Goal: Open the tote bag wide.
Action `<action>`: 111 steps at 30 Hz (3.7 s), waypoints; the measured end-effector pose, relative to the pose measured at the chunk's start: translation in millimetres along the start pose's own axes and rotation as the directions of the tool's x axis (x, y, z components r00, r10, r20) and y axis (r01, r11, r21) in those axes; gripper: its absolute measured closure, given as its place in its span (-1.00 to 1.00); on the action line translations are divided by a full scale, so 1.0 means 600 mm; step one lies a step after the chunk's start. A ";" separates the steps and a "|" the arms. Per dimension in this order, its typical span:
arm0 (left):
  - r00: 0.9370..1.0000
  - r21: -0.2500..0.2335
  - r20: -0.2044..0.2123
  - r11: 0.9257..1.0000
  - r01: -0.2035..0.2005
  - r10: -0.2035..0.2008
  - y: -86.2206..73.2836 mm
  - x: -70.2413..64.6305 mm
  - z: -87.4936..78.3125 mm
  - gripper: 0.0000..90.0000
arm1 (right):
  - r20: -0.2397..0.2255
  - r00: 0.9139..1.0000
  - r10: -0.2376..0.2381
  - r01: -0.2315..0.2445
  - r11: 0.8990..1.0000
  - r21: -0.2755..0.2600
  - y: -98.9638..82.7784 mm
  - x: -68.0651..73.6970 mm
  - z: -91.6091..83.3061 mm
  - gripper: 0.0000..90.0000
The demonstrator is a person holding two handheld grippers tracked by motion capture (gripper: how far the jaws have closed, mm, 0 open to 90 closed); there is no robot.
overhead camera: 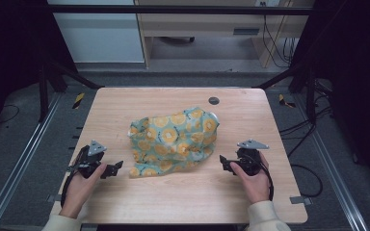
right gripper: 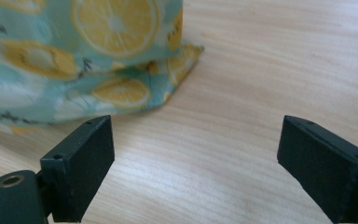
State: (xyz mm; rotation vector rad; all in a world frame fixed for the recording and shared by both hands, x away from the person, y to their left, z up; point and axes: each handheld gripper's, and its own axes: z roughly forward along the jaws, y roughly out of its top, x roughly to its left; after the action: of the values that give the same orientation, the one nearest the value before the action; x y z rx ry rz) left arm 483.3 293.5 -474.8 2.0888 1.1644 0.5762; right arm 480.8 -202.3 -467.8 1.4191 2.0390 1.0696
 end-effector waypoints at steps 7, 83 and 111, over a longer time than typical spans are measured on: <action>1.000 0.008 0.014 1.000 -0.006 0.006 0.001 -0.002 0.005 -0.86 | -0.020 0.998 -0.051 0.051 0.999 -0.020 0.048 0.009 -0.008 -0.70; 0.996 -0.082 0.042 0.994 -0.072 0.075 0.107 -0.008 -0.048 -0.43 | -0.415 0.844 -0.340 0.300 0.940 -0.161 0.041 0.189 -0.067 0.99; 0.972 -0.101 0.154 0.982 -0.161 0.175 0.182 -0.060 -0.032 0.99 | -0.423 0.848 -0.318 0.298 0.948 -0.116 0.018 0.184 -0.050 0.95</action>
State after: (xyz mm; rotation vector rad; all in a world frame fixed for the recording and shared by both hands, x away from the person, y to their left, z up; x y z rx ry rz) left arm 514.4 227.4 -384.1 2.1280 0.8606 0.5140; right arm 423.6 -108.9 -432.5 0.8281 2.4269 1.3697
